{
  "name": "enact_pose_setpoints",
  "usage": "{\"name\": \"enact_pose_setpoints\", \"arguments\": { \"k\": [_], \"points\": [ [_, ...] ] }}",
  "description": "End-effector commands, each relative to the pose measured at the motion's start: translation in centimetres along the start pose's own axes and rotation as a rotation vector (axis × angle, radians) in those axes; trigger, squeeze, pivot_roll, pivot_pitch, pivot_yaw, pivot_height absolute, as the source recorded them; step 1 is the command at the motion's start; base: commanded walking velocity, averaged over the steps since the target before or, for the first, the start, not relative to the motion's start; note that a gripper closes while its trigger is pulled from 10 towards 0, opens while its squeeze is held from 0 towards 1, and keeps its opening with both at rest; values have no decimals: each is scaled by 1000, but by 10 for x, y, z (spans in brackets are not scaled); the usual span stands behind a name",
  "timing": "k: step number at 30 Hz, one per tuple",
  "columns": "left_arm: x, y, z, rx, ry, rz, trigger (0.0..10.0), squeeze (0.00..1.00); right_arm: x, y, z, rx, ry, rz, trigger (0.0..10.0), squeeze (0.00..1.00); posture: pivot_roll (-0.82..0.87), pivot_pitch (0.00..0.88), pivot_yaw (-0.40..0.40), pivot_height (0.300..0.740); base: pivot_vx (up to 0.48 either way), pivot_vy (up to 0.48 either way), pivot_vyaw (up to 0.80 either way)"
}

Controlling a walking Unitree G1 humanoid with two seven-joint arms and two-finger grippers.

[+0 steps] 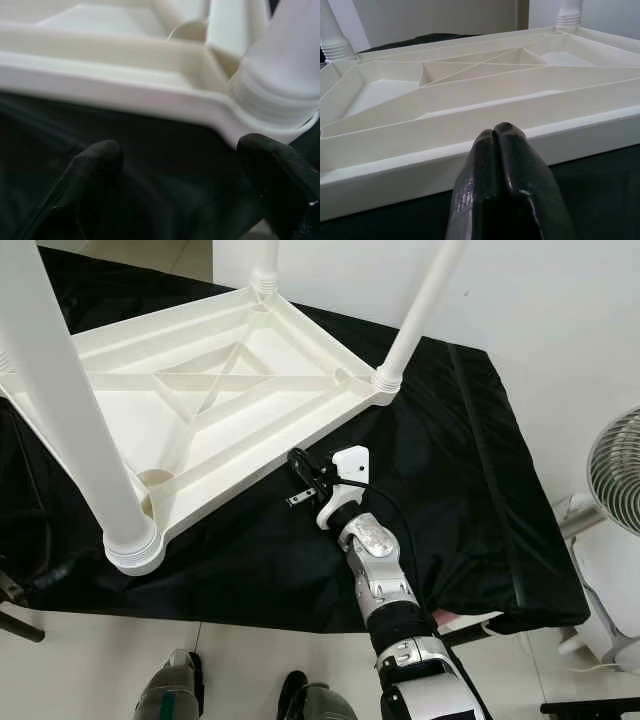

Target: Building children table

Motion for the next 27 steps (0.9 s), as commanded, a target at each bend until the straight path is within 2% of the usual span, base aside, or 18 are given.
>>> {"name": "enact_pose_setpoints", "arguments": {
  "k": [1,5,7,11,13,16,18,20,23,27],
  "points": [
    [-10,-1,18,223,36,87,10000,0,-3,-8,-6,-24,-6,14,10000,0,400,213,-152,740,0,0,0],
    [-16,-3,16,179,66,119,10000,0,-3,-9,-7,-24,-10,18,10000,0,400,213,-152,740,0,0,0],
    [-24,-13,29,172,171,193,10000,0,-3,-11,-8,-25,-15,22,10000,0,396,221,-152,740,0,0,0],
    [-19,-17,38,184,172,184,10000,0,-2,-12,-9,-26,-18,23,10000,0,389,228,-149,740,0,0,0],
    [-1,-22,55,236,190,129,10000,0,-3,-13,-9,-27,-19,25,10000,0,388,234,-145,740,0,0,0],
    [4,-23,60,252,188,114,10000,0,-3,-13,-9,-27,-18,25,10000,0,388,234,-145,740,0,0,0],
    [18,-29,67,238,181,77,10000,0,-4,-14,-8,-30,-16,27,10000,0,388,234,-145,740,0,0,0],
    [29,-33,68,209,207,50,10000,0,-5,-15,-7,-32,-13,29,10000,0,392,244,-135,740,0,0,0],
    [34,-36,75,223,237,45,10000,0,-5,-15,-7,-35,-11,28,10000,0,395,246,-131,740,0,0,0],
    [37,-35,81,244,217,30,10000,0,-5,-15,-7,-38,-9,27,10000,0,395,246,-131,740,0,0,0]
  ]
}}
Point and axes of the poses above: a point about 5 cm out from each wrist's last joint towards the gripper, its own y axis pointing out of the wrist towards the gripper, its own x axis along the axis of the wrist's last joint, z = x × y, the point moved 4 cm from there along y, pointing out of the wrist towards the gripper, and after that the axes turned 13 degrees about y, right-handed, at the moved point
